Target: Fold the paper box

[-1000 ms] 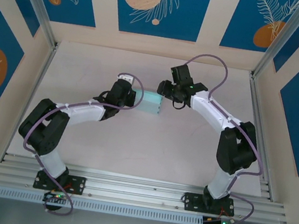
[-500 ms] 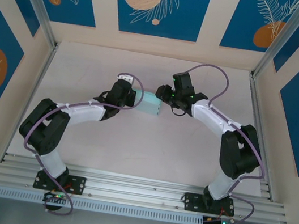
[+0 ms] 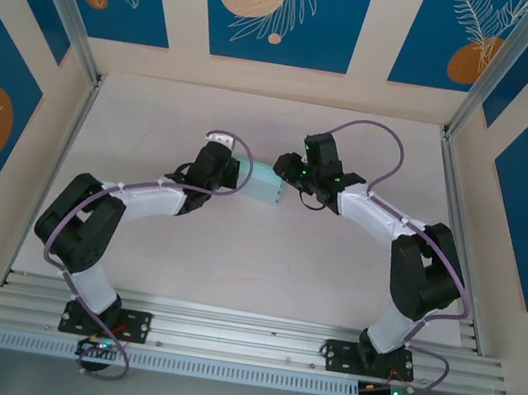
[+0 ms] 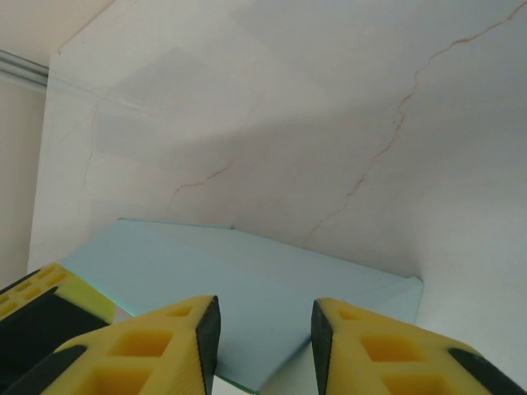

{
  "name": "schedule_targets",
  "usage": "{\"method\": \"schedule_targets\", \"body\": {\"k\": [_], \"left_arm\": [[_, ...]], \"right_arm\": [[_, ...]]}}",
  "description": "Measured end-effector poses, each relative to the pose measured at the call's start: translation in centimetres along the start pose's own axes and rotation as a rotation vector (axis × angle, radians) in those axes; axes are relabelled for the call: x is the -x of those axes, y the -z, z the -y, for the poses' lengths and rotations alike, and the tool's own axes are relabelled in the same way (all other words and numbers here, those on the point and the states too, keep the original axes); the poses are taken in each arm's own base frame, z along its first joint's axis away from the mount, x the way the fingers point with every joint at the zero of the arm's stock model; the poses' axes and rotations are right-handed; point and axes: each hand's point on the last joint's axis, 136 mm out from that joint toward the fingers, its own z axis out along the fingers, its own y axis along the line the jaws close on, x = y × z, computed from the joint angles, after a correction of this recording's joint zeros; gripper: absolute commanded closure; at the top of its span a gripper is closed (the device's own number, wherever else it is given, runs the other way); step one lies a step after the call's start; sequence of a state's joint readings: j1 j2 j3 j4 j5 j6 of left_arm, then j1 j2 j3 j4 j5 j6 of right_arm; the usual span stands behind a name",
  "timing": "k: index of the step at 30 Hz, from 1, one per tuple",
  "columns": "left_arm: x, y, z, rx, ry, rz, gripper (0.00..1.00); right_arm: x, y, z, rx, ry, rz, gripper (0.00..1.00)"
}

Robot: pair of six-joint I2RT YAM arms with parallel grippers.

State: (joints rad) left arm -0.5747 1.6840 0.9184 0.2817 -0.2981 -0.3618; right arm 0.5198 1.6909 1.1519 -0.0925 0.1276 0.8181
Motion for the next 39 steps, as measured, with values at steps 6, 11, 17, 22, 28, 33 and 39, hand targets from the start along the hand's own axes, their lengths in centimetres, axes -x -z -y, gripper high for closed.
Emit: {"method": "schedule_targets", "body": {"k": [6,11,17,22,28,33,39], "left_arm": [[0.0,0.0,0.0,-0.002,0.005,0.010,1.00],[0.0,0.0,0.0,-0.001,0.010,0.016,1.00],[-0.1,0.0,0.0,-0.004,0.012,0.025,1.00],[-0.2,0.0,-0.1,-0.007,0.014,0.031,0.78],[-0.9,0.8,-1.2,0.010,0.031,0.012,0.39],[-1.7,1.8,-0.8,-0.029,0.022,-0.040,0.17],[-3.4,3.7,0.4,-0.132,0.019,-0.127,0.05]], "right_arm": [[-0.1,0.1,-0.2,-0.013,0.024,-0.001,0.70],[-0.5,0.1,0.0,-0.022,0.034,0.023,0.70],[-0.9,0.2,0.1,-0.007,0.034,0.050,0.70],[-0.9,0.1,0.1,-0.007,0.034,0.058,0.70],[-0.9,-0.1,0.5,-0.021,0.032,0.069,0.70],[-0.7,-0.5,0.6,-0.027,0.028,0.080,0.70],[-0.9,-0.9,0.4,-0.020,0.032,0.081,0.70]]}}
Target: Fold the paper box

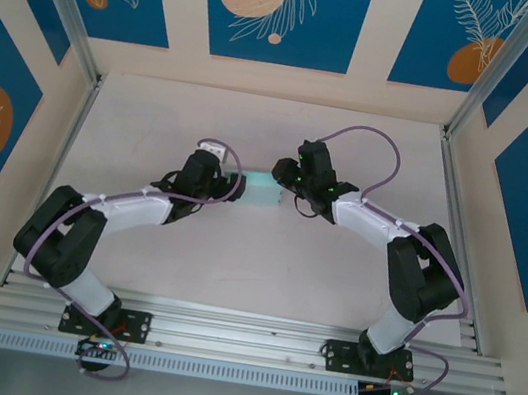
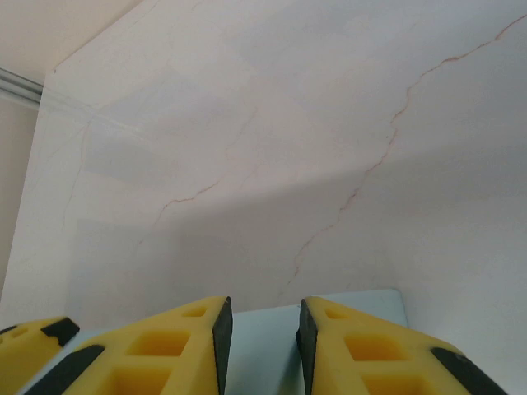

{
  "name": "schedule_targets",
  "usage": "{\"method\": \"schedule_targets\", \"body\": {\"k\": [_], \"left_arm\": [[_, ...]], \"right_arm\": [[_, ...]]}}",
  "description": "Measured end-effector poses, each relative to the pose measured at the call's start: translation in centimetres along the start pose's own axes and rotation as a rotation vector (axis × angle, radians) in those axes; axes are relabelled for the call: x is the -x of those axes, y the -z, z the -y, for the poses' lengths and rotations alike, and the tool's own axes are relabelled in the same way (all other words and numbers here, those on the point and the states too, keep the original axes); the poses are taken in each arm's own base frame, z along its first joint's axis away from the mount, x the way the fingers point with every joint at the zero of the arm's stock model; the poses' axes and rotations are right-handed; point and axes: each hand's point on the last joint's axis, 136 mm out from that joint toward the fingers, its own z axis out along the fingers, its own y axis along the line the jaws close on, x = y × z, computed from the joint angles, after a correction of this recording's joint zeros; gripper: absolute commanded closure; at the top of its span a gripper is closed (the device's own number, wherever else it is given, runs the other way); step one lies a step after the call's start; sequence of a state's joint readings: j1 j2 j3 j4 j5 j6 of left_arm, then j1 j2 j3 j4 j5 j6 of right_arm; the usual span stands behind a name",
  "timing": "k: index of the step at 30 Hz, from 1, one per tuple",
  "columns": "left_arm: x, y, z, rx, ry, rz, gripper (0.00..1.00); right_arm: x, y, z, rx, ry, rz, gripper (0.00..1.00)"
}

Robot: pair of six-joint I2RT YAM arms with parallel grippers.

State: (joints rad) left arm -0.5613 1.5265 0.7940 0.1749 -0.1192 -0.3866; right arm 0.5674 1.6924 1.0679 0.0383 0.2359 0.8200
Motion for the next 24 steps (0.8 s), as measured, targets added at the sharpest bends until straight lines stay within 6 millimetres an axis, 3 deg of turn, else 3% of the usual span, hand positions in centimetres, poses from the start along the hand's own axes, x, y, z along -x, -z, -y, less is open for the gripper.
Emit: {"method": "schedule_targets", "body": {"k": [11,24], "left_arm": [[-2.2,1.1,1.6,-0.132,0.011,-0.061,0.00],[-5.3,4.3,2.9,-0.244,-0.008,-0.167,0.00]], "right_arm": [[-0.2,-0.7,-0.3,0.023,0.010,0.058,0.71],[-0.9,-1.6,-1.3,0.068,0.008,0.074,0.71]]}}
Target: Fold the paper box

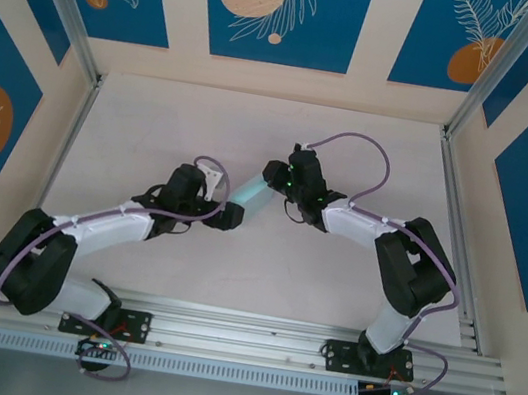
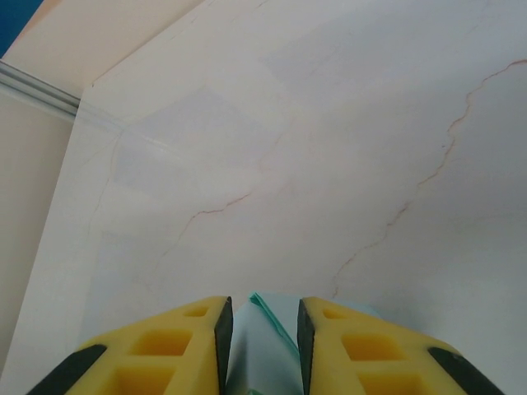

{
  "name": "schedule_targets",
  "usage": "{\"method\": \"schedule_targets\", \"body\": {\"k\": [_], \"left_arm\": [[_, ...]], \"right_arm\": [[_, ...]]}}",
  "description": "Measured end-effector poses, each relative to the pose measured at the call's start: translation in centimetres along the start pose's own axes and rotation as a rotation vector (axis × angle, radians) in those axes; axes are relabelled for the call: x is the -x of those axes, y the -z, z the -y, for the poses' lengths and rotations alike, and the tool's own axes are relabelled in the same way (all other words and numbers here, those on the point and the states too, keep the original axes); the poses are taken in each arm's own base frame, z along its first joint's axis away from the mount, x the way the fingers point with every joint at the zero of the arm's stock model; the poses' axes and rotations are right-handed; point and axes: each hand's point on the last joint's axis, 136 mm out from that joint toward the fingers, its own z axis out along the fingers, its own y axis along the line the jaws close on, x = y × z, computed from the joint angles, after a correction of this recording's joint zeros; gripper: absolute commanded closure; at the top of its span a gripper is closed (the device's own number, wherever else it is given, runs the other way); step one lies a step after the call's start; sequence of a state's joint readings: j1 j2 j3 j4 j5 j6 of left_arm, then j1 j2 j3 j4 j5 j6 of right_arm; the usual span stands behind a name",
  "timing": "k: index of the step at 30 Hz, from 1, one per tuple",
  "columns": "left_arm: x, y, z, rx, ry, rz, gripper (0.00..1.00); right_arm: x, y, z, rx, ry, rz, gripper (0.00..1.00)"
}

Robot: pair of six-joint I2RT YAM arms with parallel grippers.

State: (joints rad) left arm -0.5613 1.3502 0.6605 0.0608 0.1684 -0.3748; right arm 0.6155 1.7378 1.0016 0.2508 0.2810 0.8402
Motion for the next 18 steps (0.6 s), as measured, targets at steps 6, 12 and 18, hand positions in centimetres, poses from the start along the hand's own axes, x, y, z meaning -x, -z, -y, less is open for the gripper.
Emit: {"method": "schedule_targets", "body": {"k": [6,12,18], "left_arm": [[0.7,1.1,0.9,-0.034,0.001,0.022,0.00],[4.2,4.0,1.8,-0.037,0.034,0.171,0.00],[7.1,3.9,1.0,0.009,0.105,0.228,0.12]], "right_arm": [[0.0,0.0,0.0,-0.005,-0.001,-0.005,0.71],[-0.1,0.0,0.0,-0.010,0.000,-0.007,0.71],[-0.1,0.0,0.0,-0.011,0.001,-0.005,0.71]]}}
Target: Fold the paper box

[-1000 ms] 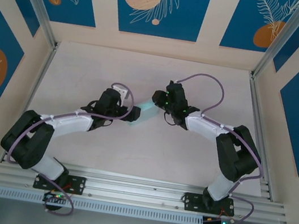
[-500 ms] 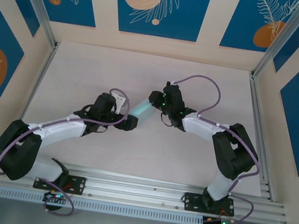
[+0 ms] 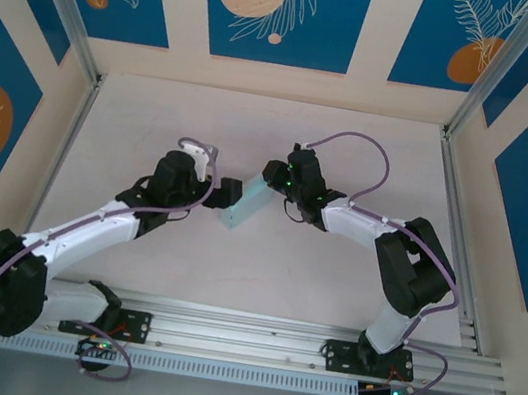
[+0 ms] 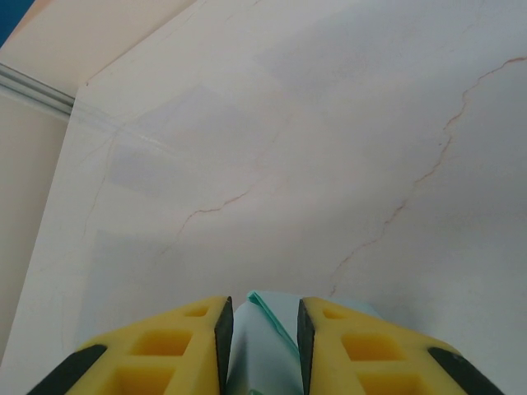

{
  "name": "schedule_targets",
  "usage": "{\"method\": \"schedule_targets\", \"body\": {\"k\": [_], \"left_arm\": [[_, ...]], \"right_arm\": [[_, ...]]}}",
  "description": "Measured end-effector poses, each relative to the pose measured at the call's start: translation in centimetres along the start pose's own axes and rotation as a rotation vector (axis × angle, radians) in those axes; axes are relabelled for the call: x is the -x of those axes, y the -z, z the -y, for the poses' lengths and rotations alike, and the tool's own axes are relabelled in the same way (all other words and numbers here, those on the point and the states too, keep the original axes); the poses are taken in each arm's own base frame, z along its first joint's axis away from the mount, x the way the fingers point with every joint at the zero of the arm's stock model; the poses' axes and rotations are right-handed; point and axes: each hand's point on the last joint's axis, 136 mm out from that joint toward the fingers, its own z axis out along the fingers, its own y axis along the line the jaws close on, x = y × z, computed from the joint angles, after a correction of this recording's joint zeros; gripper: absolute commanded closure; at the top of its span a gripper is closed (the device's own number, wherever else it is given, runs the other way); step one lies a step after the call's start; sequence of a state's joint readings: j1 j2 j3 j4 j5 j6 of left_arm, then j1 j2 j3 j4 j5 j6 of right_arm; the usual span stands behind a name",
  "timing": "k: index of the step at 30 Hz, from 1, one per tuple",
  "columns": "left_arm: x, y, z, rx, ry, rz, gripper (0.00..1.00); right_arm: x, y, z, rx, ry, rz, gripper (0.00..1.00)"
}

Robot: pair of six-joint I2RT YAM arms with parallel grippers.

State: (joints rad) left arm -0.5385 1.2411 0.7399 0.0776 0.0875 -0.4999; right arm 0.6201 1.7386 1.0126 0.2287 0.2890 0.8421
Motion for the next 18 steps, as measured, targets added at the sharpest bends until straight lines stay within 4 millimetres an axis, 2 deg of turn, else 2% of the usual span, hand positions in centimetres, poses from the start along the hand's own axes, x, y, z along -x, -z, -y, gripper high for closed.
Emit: {"method": "schedule_targets", "body": {"k": [5,12,18], "left_arm": [[-1.9,-2.2,-1.4,0.040,0.045,-0.069,0.31],[-3.4,-2.8,-2.3,0.056,0.080,-0.100,0.39],[-4.2,-3.6,-2.2,0.016,0.115,-0.089,0.44]], "right_arm": [[0.0,0.0,0.0,0.000,0.000,0.000,0.71],[0.0,0.0,0.0,-0.001,0.001,-0.001,0.71],[-0.3,0.0,0.3,-0.015,0.002,-0.014,0.71]]}}
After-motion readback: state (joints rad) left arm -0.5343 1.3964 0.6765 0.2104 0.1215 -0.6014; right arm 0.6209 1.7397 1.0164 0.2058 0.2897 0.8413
